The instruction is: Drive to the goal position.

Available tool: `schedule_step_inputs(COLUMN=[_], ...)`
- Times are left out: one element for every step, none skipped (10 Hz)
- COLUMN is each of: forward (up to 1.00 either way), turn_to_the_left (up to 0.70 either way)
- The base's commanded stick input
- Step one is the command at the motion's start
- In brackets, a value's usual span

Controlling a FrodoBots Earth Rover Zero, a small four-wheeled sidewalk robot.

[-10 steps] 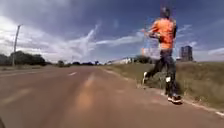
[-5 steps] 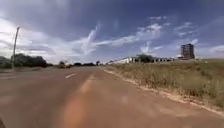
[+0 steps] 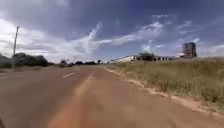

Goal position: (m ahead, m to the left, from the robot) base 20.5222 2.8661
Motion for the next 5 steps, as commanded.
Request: schedule_step_inputs(forward=[1.00, 1.00, 1.00, 1.00, 1.00], turn_to_the_left=[0.00, 0.00, 0.30, 0.32, 0.33])
